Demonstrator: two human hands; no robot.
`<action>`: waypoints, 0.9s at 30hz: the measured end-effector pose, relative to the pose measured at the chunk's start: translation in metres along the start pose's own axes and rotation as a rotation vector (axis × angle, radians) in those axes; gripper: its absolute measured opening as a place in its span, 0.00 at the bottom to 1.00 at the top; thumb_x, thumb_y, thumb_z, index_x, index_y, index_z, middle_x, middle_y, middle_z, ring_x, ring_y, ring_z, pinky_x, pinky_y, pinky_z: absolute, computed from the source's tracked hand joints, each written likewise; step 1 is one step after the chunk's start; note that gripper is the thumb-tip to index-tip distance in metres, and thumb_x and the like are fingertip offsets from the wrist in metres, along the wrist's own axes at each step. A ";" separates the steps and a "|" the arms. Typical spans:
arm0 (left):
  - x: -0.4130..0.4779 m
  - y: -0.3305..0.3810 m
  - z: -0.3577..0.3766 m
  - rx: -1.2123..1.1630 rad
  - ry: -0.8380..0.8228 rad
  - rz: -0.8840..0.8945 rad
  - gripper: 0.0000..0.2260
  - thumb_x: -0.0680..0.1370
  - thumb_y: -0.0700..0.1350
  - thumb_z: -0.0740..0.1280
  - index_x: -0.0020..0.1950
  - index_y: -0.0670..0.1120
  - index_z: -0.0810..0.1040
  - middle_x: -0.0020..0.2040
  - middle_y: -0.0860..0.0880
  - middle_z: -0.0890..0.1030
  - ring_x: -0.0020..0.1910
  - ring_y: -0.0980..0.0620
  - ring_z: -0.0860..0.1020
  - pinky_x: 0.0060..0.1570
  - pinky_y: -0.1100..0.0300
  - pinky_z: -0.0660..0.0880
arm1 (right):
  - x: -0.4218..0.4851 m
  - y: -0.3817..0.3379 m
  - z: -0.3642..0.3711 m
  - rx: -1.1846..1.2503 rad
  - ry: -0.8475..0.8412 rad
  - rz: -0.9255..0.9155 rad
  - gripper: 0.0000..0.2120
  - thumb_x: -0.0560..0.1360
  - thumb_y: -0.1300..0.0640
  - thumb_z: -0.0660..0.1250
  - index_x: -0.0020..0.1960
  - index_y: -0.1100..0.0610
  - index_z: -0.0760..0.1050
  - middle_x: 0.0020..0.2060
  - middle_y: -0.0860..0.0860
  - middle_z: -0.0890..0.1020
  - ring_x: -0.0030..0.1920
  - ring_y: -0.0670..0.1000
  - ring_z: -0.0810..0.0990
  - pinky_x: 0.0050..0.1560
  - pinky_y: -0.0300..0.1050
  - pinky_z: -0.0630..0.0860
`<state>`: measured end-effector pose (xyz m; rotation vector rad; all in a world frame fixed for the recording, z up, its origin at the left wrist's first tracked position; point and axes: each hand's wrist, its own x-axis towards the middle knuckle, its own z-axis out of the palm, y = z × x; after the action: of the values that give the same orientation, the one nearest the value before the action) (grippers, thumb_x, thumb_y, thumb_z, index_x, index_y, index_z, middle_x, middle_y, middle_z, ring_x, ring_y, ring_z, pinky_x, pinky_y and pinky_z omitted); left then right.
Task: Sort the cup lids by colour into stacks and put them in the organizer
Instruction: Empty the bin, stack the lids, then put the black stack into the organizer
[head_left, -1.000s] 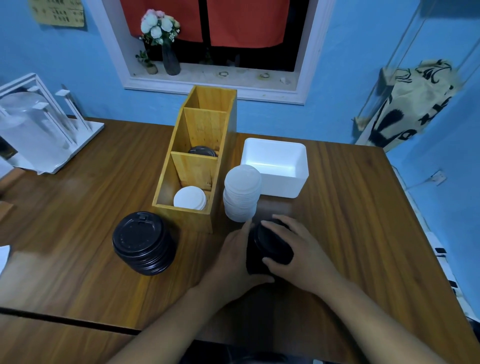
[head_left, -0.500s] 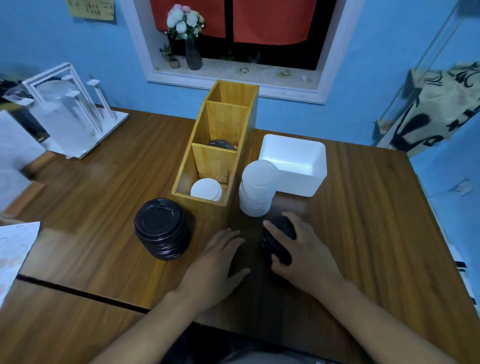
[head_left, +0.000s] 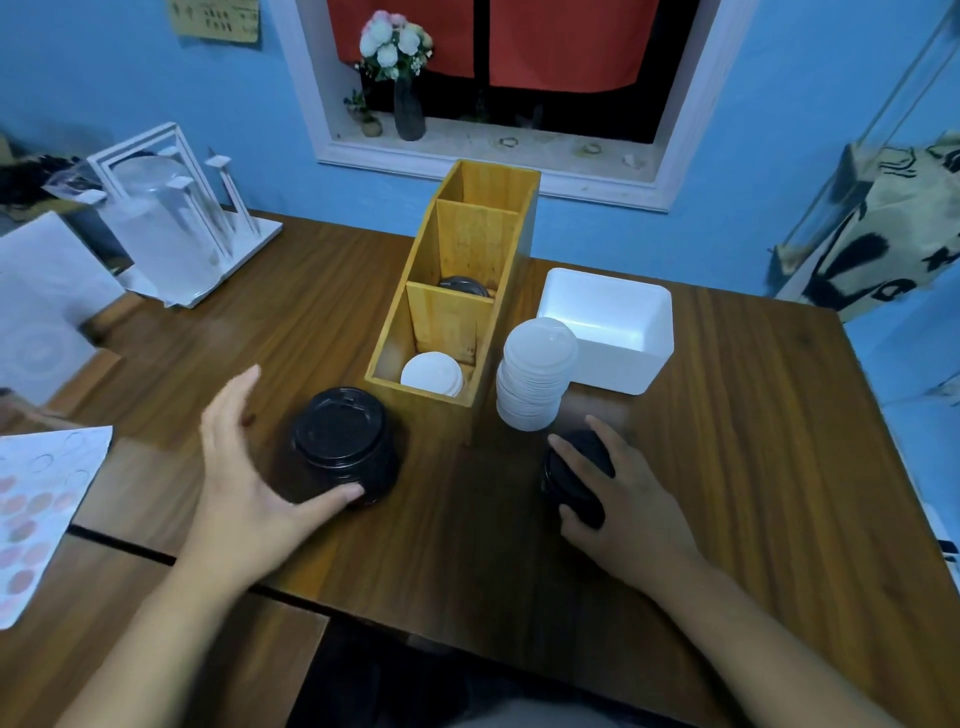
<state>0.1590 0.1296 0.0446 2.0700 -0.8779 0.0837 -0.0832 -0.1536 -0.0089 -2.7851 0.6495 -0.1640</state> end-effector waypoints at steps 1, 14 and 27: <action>-0.002 -0.012 0.002 -0.097 -0.063 -0.122 0.59 0.58 0.55 0.86 0.81 0.60 0.52 0.80 0.53 0.61 0.78 0.55 0.63 0.77 0.43 0.63 | 0.000 -0.001 0.001 0.005 0.006 0.002 0.39 0.76 0.38 0.65 0.79 0.34 0.46 0.80 0.44 0.45 0.78 0.50 0.53 0.69 0.43 0.65; -0.008 -0.029 0.058 -0.184 -0.238 -0.143 0.46 0.59 0.50 0.86 0.68 0.69 0.63 0.65 0.72 0.72 0.64 0.76 0.68 0.63 0.73 0.64 | -0.007 0.005 0.002 0.031 0.082 -0.023 0.39 0.75 0.40 0.67 0.79 0.34 0.49 0.80 0.43 0.49 0.77 0.48 0.56 0.61 0.43 0.75; -0.019 0.065 0.177 -0.243 -0.456 0.029 0.44 0.62 0.57 0.85 0.70 0.69 0.64 0.67 0.68 0.73 0.65 0.73 0.70 0.61 0.74 0.67 | -0.049 0.060 -0.002 0.200 0.219 0.073 0.38 0.73 0.39 0.72 0.78 0.39 0.59 0.80 0.45 0.53 0.76 0.50 0.62 0.68 0.49 0.72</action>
<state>0.0609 -0.0159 -0.0279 1.8732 -1.1277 -0.4755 -0.1520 -0.1842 -0.0264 -2.5681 0.7400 -0.4968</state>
